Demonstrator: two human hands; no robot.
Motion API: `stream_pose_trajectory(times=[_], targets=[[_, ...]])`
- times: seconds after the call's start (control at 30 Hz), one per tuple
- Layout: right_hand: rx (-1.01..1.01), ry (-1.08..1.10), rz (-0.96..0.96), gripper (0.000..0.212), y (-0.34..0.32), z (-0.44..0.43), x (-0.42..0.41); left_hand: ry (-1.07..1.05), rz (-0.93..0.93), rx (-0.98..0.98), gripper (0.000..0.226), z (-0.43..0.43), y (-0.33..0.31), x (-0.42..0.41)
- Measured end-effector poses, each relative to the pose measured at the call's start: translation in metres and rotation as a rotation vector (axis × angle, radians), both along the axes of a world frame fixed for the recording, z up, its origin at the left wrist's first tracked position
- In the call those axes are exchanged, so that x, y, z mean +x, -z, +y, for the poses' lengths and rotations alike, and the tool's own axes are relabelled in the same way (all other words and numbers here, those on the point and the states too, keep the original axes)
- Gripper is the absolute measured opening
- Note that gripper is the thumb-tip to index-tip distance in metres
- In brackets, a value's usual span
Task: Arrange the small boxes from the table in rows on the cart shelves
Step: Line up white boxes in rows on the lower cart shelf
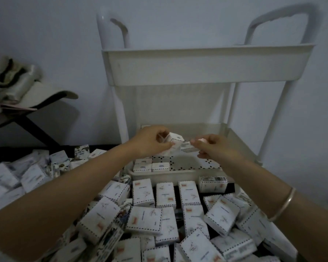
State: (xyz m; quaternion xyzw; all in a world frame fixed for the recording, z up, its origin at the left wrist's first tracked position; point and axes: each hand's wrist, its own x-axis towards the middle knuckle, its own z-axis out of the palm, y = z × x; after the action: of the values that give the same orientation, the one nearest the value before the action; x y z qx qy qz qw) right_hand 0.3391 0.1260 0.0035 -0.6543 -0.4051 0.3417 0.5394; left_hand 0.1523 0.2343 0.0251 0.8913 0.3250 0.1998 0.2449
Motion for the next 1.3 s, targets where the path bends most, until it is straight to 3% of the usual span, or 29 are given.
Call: stream_pose_trajectory(times=[0.1, 0.23, 0.5, 0.63, 0.73, 0.83, 0.97, 1.17, 1.3], targets=[[-0.053, -0.024, -0.001, 0.035, 0.006, 0.006, 0.008, 0.003, 0.099, 0.025, 0.022, 0.003, 0.008, -0.005], [-0.029, 0.013, -0.162, 0.035, 0.011, 0.012, 0.007, 0.079, 0.322, 0.071, 0.043, 0.001, 0.009, -0.01], [0.007, 0.039, -0.522, 0.034, 0.014, 0.047, -0.024, 0.118, 0.637, 0.277, 0.04, -0.003, 0.006, -0.009], [-0.024, -0.128, -0.708, 0.025, 0.012, 0.062, -0.043, 0.107, 0.612, 0.476, 0.043, -0.01, 0.004, -0.018], [-0.085, -0.341, -0.683, 0.009, 0.013, 0.068, -0.051, 0.078, 0.535, 0.536, 0.038, -0.018, 0.003, -0.031], [-0.114, -0.404, -0.697, 0.01, 0.014, 0.072, -0.051, 0.031, 0.399, 0.566, 0.038, -0.031, -0.004, -0.046], [-0.168, -0.421, -0.756, 0.032, 0.021, 0.068, -0.057, 0.05, 0.275, 0.502, 0.03, -0.051, -0.008, -0.062], [-0.183, -0.372, -0.765, 0.045, 0.021, 0.054, -0.06, 0.145, 0.331, 0.383, 0.027, -0.073, 0.003, -0.075], [-0.091, -0.31, -0.938, 0.048, 0.013, 0.032, -0.058, 0.284, 0.5, 0.342, 0.036, -0.091, 0.014, -0.082]])
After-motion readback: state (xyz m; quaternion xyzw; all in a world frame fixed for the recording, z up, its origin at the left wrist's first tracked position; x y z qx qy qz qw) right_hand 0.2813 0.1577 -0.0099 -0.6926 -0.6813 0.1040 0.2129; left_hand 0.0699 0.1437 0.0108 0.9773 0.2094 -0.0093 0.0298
